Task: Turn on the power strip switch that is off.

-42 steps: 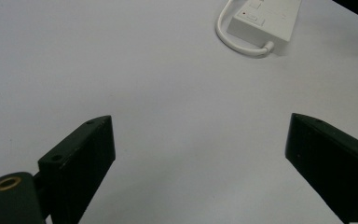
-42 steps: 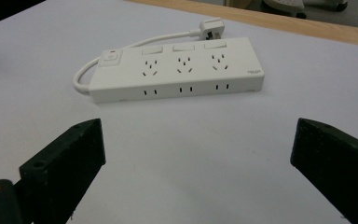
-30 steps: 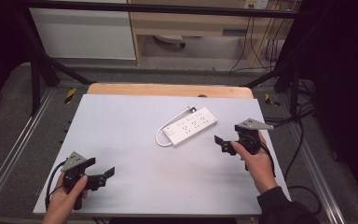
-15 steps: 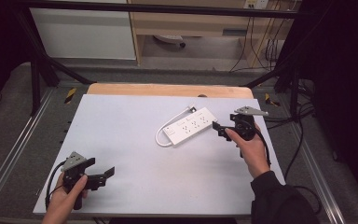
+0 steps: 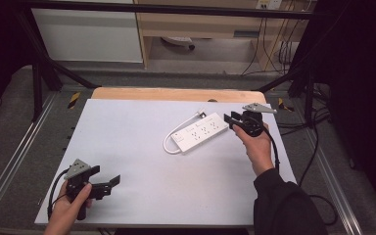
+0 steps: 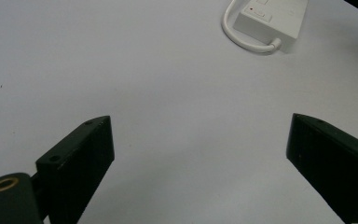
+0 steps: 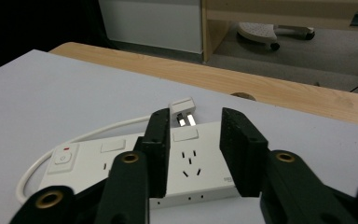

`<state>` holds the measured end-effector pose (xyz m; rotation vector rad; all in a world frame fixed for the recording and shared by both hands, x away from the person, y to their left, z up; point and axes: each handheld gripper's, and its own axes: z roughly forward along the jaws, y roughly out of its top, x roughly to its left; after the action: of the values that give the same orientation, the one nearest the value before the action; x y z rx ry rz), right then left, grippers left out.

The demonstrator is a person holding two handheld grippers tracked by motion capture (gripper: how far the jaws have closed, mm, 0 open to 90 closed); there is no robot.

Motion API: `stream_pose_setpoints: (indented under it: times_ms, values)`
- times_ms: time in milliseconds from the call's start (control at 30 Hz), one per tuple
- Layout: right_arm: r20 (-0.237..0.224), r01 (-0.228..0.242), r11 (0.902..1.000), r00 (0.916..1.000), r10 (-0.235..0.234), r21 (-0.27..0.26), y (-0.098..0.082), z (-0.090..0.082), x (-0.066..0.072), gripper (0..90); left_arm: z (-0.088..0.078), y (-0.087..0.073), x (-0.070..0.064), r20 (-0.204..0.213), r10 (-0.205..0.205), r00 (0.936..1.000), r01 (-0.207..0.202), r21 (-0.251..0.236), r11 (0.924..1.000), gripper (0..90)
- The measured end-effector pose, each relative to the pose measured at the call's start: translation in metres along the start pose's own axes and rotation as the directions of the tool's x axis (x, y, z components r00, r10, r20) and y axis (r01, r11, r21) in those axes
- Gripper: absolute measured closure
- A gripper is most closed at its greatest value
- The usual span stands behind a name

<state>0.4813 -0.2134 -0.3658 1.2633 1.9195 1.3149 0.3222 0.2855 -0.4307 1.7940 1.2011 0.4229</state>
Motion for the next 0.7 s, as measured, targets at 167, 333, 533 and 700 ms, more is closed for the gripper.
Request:
stream_pose_setpoints:
  times_ms: [167, 333, 533, 700]
  values:
    - [-0.001, 0.008, 1.0000, 1.0000, -0.008, -0.001, 0.003, 0.008, 0.001, 72.9, 0.000, 0.000, 0.000, -0.003, -0.002, 1.0000, 0.002, 0.006, 1.0000, 7.4]
    - [-0.006, 0.017, 0.9998, 0.9998, -0.017, -0.013, 0.008, 0.018, 0.002, 81.5, 0.000, 0.000, 0.000, -0.003, -0.002, 1.0000, 0.002, 0.007, 1.0000, 7.4]
    - [-0.013, 0.017, 0.9998, 0.9998, -0.017, -0.013, 0.011, 0.025, 0.003, 85.8, 0.000, 0.000, 0.001, -0.004, -0.006, 1.0000, 0.006, 0.007, 1.0000, 7.4]
    - [-0.008, 0.021, 0.9997, 0.9997, -0.022, -0.012, 0.010, 0.036, 0.004, 88.6, 0.000, 0.000, 0.001, -0.002, -0.003, 1.0000, 0.003, 0.008, 1.0000, 7.4]
